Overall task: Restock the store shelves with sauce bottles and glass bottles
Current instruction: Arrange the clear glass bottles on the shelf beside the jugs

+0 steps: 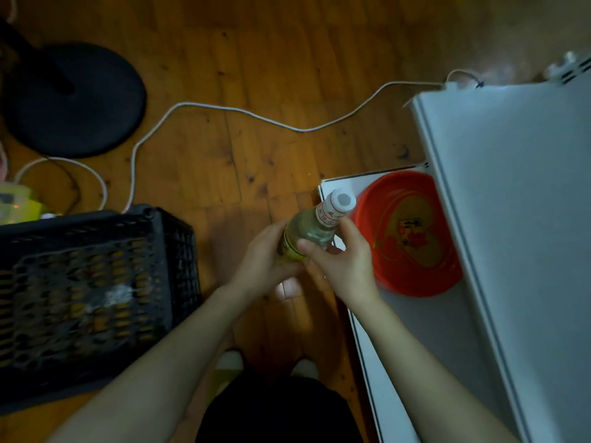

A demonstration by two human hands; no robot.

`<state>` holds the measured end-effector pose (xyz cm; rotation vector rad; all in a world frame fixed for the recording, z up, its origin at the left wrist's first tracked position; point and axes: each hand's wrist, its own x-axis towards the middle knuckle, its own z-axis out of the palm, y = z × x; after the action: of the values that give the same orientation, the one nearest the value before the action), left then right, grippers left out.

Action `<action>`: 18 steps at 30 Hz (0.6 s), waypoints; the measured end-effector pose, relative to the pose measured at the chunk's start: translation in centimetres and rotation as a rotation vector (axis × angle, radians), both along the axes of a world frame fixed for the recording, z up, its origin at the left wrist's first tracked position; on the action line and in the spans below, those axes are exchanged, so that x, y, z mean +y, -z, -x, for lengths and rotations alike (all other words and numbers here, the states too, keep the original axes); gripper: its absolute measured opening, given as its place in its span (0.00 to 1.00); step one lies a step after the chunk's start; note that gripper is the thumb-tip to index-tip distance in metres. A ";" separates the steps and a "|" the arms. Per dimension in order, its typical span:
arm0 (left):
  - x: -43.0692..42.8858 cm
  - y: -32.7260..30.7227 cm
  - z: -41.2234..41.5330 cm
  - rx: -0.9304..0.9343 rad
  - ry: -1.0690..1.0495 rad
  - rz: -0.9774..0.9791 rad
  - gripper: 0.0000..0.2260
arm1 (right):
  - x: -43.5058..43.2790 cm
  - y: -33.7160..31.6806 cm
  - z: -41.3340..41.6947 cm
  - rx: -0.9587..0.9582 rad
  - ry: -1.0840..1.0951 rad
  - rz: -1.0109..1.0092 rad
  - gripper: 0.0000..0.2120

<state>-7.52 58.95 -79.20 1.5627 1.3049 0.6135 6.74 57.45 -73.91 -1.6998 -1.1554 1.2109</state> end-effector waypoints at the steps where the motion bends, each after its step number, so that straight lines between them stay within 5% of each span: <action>1: -0.1 -2.4 0.3 -0.001 -0.005 -0.010 0.30 | 0.0 -2.3 0.2 0.010 -0.003 -0.012 0.22; 8: -0.1 -18.2 2.2 0.058 -0.011 -0.087 0.32 | 0.2 -18.8 1.3 0.056 -0.010 -0.111 0.20; 18: 0.1 -38.6 3.7 -0.194 0.104 -0.033 0.31 | -0.4 -40.0 0.7 0.040 -0.075 -0.286 0.17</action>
<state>-11.22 59.02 -40.63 1.5454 1.0670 0.7052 6.08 57.07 -33.86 -1.4245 -1.3092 1.0613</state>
